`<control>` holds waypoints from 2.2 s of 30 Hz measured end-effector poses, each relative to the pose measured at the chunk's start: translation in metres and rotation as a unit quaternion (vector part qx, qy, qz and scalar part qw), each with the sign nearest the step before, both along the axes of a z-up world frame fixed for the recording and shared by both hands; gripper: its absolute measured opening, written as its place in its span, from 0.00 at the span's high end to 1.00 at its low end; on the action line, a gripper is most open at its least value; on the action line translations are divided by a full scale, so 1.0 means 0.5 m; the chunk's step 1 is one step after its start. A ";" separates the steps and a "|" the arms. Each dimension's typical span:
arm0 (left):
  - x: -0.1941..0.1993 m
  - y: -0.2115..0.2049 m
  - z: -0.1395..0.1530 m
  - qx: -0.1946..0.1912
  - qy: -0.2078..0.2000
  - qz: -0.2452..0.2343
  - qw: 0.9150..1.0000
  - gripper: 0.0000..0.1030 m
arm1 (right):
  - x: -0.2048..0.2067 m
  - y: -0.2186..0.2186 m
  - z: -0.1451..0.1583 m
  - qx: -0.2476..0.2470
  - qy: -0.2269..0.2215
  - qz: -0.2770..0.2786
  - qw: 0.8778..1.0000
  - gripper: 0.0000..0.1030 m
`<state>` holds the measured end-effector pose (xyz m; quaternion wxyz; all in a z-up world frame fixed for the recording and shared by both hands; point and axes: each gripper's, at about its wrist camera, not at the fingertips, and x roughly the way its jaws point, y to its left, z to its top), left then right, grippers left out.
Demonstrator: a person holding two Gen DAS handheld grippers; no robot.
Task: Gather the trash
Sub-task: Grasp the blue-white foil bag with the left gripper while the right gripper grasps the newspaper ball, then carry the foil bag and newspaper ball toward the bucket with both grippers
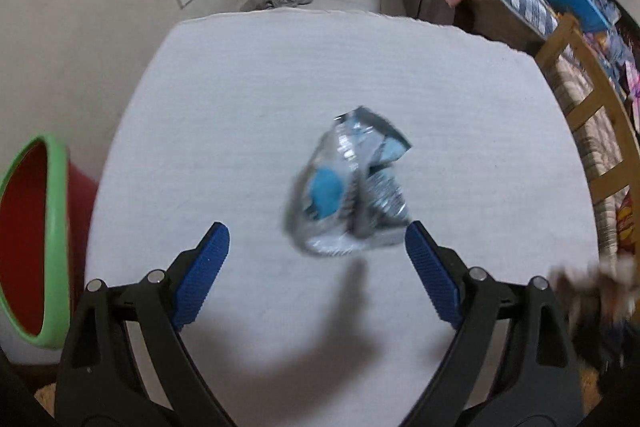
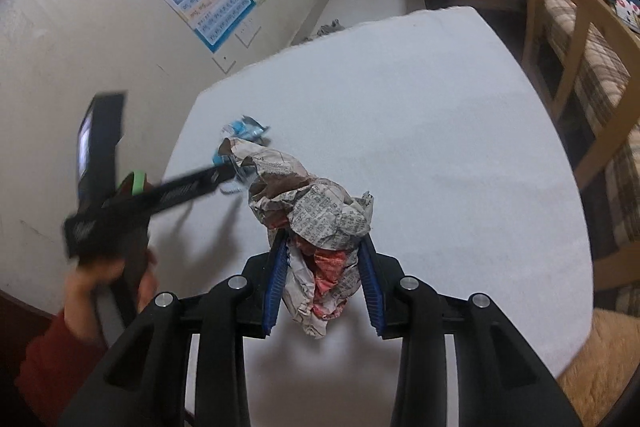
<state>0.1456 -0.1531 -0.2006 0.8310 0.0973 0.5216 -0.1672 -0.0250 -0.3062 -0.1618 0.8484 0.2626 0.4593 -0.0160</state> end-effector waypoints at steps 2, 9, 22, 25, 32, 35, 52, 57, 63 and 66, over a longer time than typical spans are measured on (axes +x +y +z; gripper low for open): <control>0.009 -0.022 -0.004 0.008 -0.001 -0.001 1.000 0.15 | -0.007 -0.007 -0.003 0.004 0.003 -0.004 1.000 0.66; 0.059 -0.055 -0.047 0.023 0.026 0.018 0.999 0.39 | -0.021 -0.009 -0.009 -0.009 0.011 -0.002 1.000 0.66; -0.046 0.057 0.092 -0.014 -0.057 0.039 0.997 0.64 | -0.016 0.010 -0.003 -0.024 0.005 0.012 1.000 0.66; -0.071 0.082 0.117 -0.011 -0.071 0.047 0.996 0.64 | -0.013 0.034 0.001 -0.024 0.002 0.026 0.999 0.66; -0.170 0.152 0.125 -0.003 -0.072 0.069 0.995 0.64 | -0.010 0.085 0.005 -0.030 -0.003 0.048 0.998 0.66; -0.215 0.181 0.110 0.007 -0.060 0.074 0.995 0.64 | -0.009 0.108 -0.004 -0.033 0.003 0.060 0.998 0.66; -0.244 0.272 0.101 -0.010 -0.050 0.118 0.992 0.64 | 0.000 0.217 0.004 -0.068 0.002 0.120 0.990 0.66; -0.245 0.294 0.098 -0.015 -0.048 0.130 0.990 0.64 | -0.001 0.237 0.004 -0.075 0.006 0.131 0.989 0.66; -0.245 0.317 0.093 -0.014 -0.048 0.142 0.989 0.64 | 0.006 0.246 0.005 -0.081 0.007 0.144 0.986 0.66; -0.242 0.327 0.092 -0.017 -0.046 0.148 0.988 0.64 | 0.011 0.255 0.005 -0.084 0.008 0.148 0.985 0.66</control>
